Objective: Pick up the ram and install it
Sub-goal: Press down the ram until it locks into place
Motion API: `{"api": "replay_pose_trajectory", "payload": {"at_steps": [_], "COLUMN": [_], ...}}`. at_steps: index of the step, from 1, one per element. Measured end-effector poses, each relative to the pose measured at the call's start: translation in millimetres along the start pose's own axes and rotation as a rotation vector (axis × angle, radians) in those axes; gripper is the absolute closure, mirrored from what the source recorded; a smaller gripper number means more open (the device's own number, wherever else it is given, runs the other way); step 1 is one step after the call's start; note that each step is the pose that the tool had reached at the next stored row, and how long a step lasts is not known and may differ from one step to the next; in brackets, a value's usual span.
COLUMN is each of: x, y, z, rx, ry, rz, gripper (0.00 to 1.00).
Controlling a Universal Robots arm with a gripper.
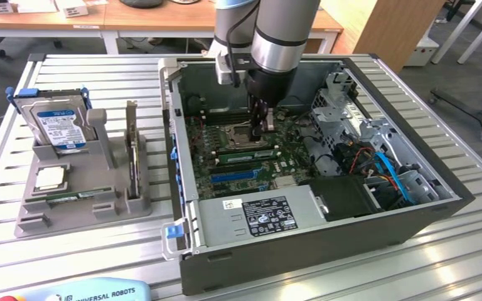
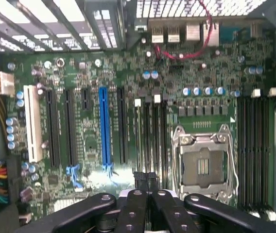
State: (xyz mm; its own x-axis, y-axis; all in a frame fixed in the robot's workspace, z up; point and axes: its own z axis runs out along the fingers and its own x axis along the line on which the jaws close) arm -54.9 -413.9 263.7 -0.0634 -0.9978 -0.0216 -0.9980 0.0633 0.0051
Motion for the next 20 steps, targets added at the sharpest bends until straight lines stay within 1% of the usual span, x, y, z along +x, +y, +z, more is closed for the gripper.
{"api": "replay_pose_trajectory", "payload": {"at_steps": [3,20], "x": [-0.2,-0.2], "y": [-3.8,-3.8], "z": [-0.1,0.1], "rx": [-0.0001,0.0002], "ry": [0.0001,0.0001], "rz": [0.000,0.006], "gripper": [0.90,0.90]}}
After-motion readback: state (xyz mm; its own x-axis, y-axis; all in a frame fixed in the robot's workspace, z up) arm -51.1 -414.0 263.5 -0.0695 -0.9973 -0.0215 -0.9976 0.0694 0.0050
